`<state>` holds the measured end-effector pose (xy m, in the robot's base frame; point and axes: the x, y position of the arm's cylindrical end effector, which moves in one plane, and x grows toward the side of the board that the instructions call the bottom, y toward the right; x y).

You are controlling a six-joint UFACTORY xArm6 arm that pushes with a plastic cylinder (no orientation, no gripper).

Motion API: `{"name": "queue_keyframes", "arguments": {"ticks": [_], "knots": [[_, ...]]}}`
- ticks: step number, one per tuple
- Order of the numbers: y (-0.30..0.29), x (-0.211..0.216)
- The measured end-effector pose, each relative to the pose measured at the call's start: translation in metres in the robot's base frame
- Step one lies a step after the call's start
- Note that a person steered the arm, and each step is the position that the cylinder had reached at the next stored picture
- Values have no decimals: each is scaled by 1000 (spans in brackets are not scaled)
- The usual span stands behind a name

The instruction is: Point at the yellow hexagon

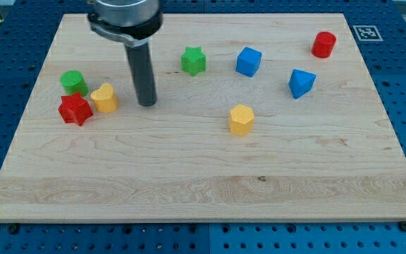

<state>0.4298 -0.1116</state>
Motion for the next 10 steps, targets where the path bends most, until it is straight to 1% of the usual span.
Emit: {"name": "queue_keyframes", "arguments": {"ticks": [1, 2, 3, 4, 5, 7, 8, 9, 10], "knots": [[-43, -1], [-70, -2], [-52, -7], [1, 12], [14, 34], [14, 36], [53, 71], [115, 117], [195, 119]]}}
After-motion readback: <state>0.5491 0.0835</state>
